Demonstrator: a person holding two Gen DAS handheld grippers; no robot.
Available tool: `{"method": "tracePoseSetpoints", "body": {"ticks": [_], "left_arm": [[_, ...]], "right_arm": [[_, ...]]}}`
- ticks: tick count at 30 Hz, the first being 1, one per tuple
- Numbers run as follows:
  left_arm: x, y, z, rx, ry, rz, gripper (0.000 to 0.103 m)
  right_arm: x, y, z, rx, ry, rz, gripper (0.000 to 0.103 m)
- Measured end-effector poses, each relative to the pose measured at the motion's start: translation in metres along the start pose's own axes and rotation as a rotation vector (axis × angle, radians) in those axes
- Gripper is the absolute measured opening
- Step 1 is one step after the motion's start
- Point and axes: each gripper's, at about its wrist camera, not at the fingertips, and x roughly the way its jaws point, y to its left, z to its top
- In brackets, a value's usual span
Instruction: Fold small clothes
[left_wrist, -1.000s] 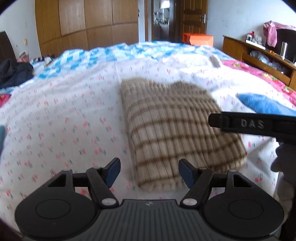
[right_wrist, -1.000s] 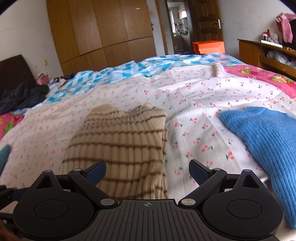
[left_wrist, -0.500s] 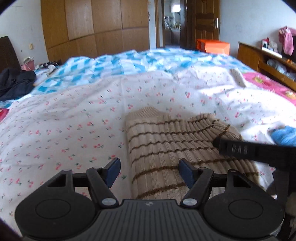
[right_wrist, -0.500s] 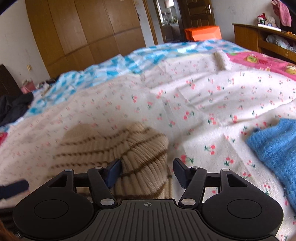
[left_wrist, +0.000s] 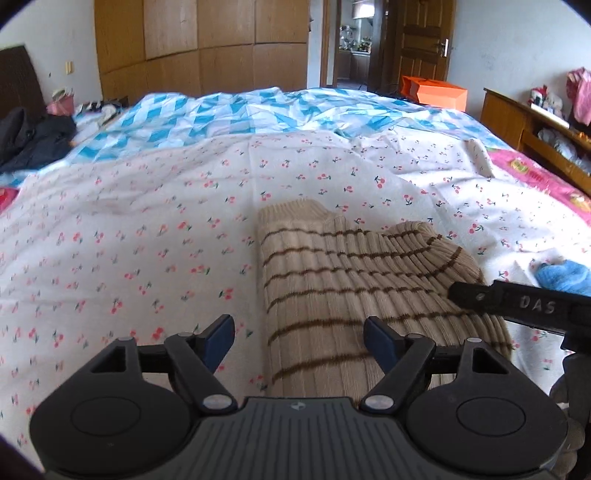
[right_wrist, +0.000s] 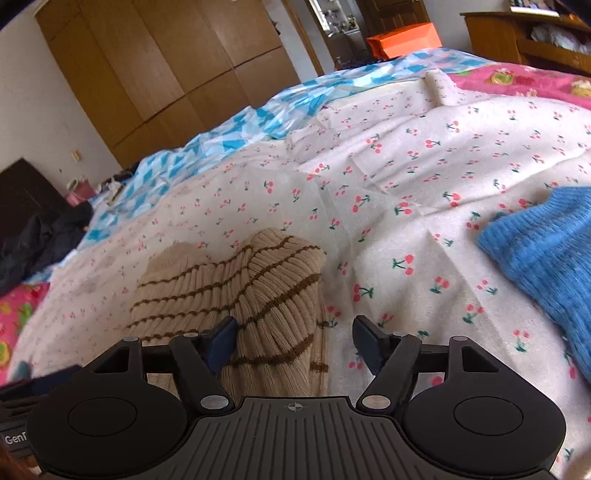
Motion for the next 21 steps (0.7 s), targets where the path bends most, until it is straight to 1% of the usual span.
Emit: {"method": "tracePoseSetpoints", "body": {"ticks": [2, 5, 8, 10, 13, 17, 21], "left_arm": [[-0.001, 0.001, -0.004, -0.009, 0.017, -0.008, 0.082], [-0.007, 0.0, -0.005, 0.009, 0.009, -0.001, 0.082], [-0.01, 0.0, -0.005, 0.006, 0.017, -0.008, 0.082], [-0.013, -0.001, -0.006, 0.013, 0.022, -0.01, 0.082], [-0.013, -0.008, -0.008, 0.049, 0.036, -0.002, 0.082], [-0.018, -0.011, -0.01, 0.077, 0.025, 0.009, 0.082], [-0.017, -0.01, -0.012, 0.069, 0.039, 0.003, 0.082]], "right_arm": [[0.001, -0.001, -0.001, 0.025, 0.023, 0.005, 0.07], [-0.007, 0.004, -0.007, 0.026, 0.042, 0.019, 0.07], [-0.012, 0.004, -0.015, 0.003, 0.058, 0.01, 0.077], [-0.011, 0.002, -0.02, 0.0, 0.068, 0.002, 0.078], [-0.012, 0.002, -0.021, 0.003, 0.064, -0.014, 0.079], [-0.027, 0.007, -0.026, -0.047, 0.019, -0.043, 0.078], [-0.023, 0.001, -0.034, -0.069, 0.068, -0.052, 0.081]]}}
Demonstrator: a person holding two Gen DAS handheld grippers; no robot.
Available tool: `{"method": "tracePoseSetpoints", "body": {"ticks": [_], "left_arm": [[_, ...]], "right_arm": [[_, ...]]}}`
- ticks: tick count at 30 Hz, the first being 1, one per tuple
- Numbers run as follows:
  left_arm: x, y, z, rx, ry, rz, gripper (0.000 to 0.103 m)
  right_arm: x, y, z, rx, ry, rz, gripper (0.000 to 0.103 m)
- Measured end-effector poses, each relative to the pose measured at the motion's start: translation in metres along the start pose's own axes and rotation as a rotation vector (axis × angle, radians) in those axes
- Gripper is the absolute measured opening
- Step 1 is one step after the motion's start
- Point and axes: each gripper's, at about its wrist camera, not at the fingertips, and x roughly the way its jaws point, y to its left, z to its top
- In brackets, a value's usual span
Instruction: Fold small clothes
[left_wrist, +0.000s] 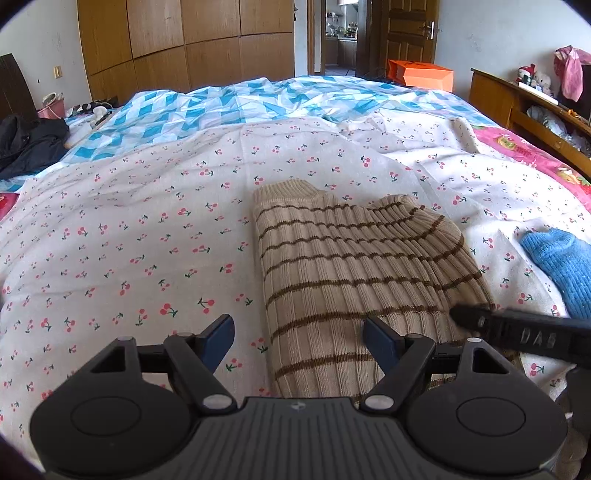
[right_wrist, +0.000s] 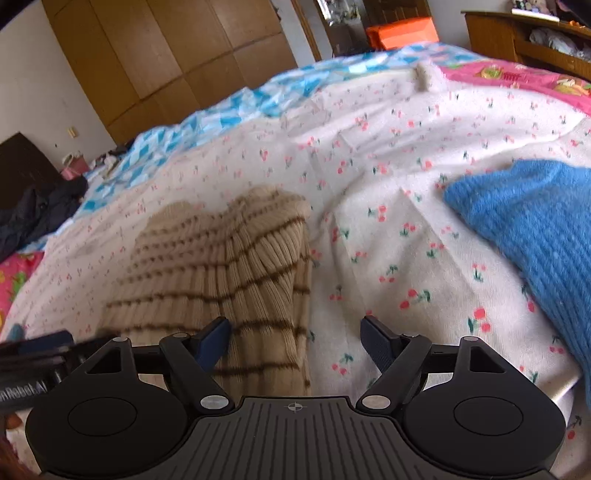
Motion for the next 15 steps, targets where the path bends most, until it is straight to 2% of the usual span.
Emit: {"method": "tracePoseSetpoints", "body": {"ticks": [8, 15], "left_arm": [[0.0, -0.007, -0.004, 0.038, 0.013, 0.009, 0.082], [0.001, 0.012, -0.009, -0.059, 0.034, -0.054, 0.082]], "right_arm": [[-0.003, -0.003, 0.0, 0.038, -0.009, 0.015, 0.082], [-0.002, -0.018, 0.003, 0.116, 0.007, 0.074, 0.083]]}}
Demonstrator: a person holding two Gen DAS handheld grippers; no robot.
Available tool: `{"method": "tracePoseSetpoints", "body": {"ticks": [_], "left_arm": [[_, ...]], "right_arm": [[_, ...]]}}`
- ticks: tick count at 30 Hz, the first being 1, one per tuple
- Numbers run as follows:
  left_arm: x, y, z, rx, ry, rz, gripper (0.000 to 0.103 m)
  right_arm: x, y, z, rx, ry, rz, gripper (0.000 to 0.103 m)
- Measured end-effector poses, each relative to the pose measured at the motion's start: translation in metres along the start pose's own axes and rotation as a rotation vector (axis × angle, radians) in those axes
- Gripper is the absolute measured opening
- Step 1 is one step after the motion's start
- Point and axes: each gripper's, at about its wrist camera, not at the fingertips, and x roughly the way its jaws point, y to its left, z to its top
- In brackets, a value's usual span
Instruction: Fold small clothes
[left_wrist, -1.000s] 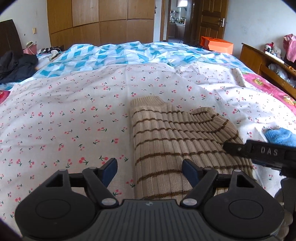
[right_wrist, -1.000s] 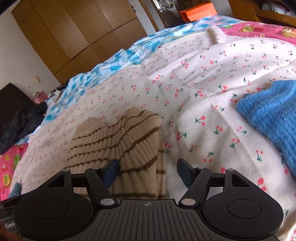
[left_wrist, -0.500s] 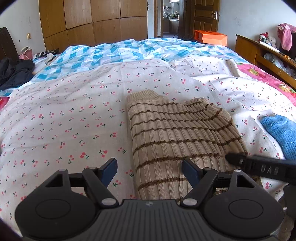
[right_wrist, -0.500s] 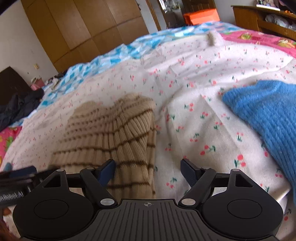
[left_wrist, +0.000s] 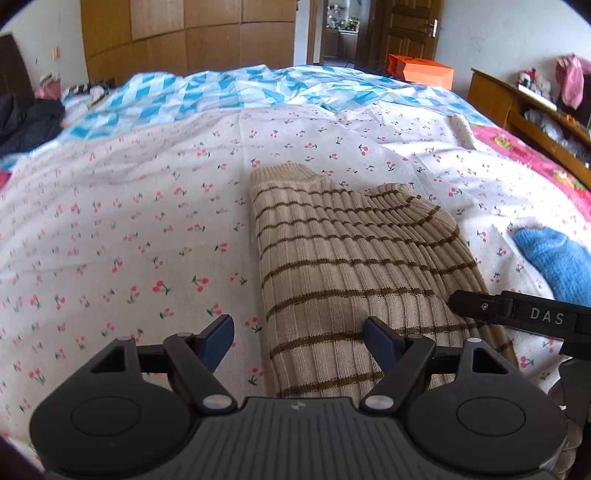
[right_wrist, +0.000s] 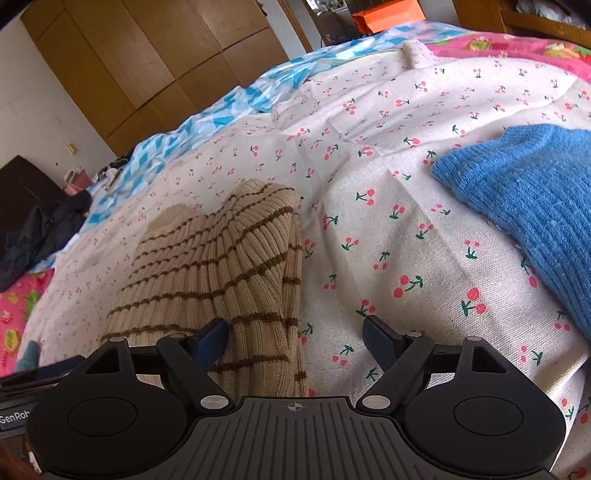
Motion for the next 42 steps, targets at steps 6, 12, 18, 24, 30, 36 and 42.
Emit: {"method": "tracePoseSetpoints", "body": {"ticks": [6, 12, 18, 24, 30, 36, 42], "left_arm": [[-0.001, 0.014, -0.005, -0.071, -0.007, -0.041, 0.082], [0.006, 0.024, -0.002, -0.126, -0.011, -0.09, 0.082], [0.018, 0.03, -0.008, -0.142, -0.007, -0.155, 0.082], [0.02, 0.044, -0.01, -0.199, -0.007, -0.235, 0.082], [0.033, 0.046, -0.007, -0.212, 0.008, -0.3, 0.083], [0.033, 0.052, -0.007, -0.222, 0.001, -0.349, 0.084], [0.035, 0.054, -0.005, -0.223, -0.005, -0.372, 0.085]], "right_arm": [[0.002, -0.002, 0.0, 0.004, 0.01, 0.014, 0.085], [0.001, -0.006, 0.001, 0.027, 0.01, 0.031, 0.086], [-0.003, -0.008, 0.003, 0.041, -0.031, 0.021, 0.086], [0.0, -0.008, 0.005, 0.026, -0.05, -0.004, 0.086], [0.011, -0.008, 0.006, 0.02, -0.016, 0.035, 0.093], [0.013, -0.004, 0.004, 0.015, 0.021, 0.117, 0.093], [0.018, -0.01, 0.009, 0.039, 0.034, 0.141, 0.093]]}}
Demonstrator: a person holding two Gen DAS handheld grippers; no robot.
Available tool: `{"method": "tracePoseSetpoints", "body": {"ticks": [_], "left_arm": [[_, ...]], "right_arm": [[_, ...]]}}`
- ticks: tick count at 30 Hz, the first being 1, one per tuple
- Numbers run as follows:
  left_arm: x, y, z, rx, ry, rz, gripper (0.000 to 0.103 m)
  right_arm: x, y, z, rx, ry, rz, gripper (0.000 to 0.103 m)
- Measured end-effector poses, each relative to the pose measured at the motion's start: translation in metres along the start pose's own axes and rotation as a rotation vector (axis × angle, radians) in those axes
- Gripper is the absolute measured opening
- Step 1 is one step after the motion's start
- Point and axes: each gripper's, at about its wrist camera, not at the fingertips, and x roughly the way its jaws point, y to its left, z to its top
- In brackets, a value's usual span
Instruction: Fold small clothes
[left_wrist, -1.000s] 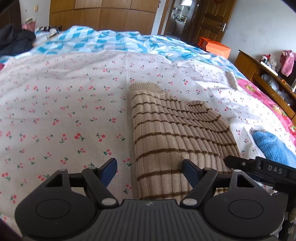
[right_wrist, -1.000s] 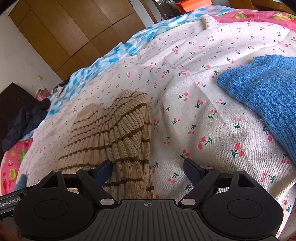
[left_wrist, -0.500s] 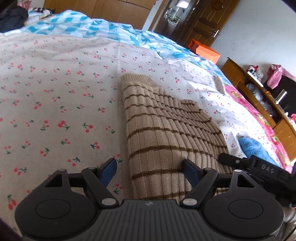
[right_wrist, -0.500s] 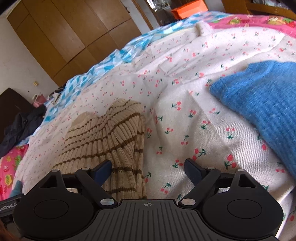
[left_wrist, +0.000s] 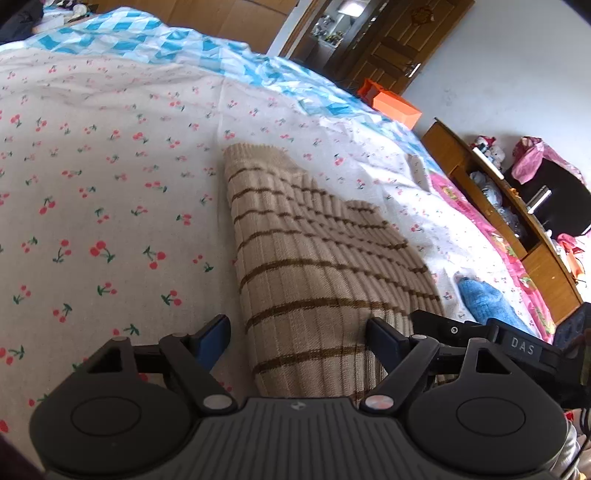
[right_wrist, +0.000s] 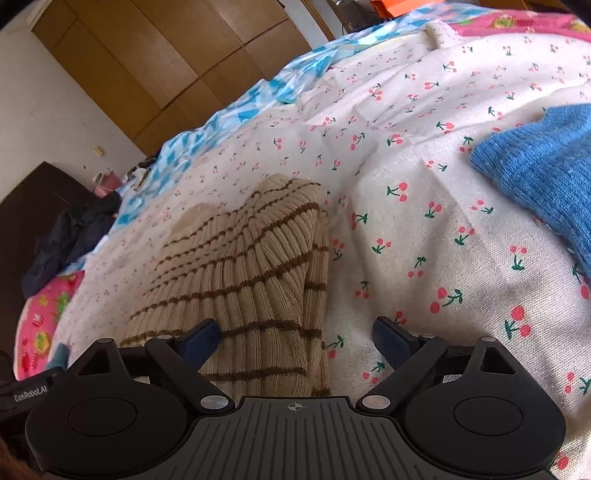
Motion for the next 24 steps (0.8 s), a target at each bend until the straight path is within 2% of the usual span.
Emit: {"method": "tracePoseSetpoints", "body": {"ticks": [4, 7, 11, 13, 15, 18, 21, 24], "left_arm": [[-0.002, 0.008, 0.007, -0.045, -0.02, -0.021, 0.085], [0.019, 0.012, 0.011, -0.09, 0.015, -0.032, 0.088], [0.036, 0.003, 0.014, -0.067, 0.036, -0.028, 0.092], [0.036, 0.001, 0.015, -0.059, 0.039, -0.033, 0.09], [0.031, 0.0, 0.013, -0.063, 0.04, -0.042, 0.08], [0.02, 0.001, 0.012, -0.059, 0.043, -0.052, 0.069], [0.004, 0.002, 0.013, -0.049, 0.04, -0.058, 0.063], [-0.015, 0.003, 0.014, -0.04, 0.023, -0.051, 0.061]], "right_arm": [[0.007, -0.006, 0.004, 0.054, 0.016, 0.05, 0.093], [0.02, -0.002, 0.007, 0.053, 0.03, 0.052, 0.093], [0.021, -0.001, 0.007, 0.046, 0.034, 0.066, 0.093], [0.02, -0.004, 0.006, 0.067, 0.044, 0.098, 0.088], [0.024, -0.008, 0.005, 0.127, 0.081, 0.171, 0.066], [0.025, -0.003, 0.002, 0.136, 0.086, 0.199, 0.055], [0.025, 0.003, 0.0, 0.171, 0.089, 0.257, 0.046], [0.03, 0.017, -0.001, 0.168, 0.109, 0.307, 0.043]]}}
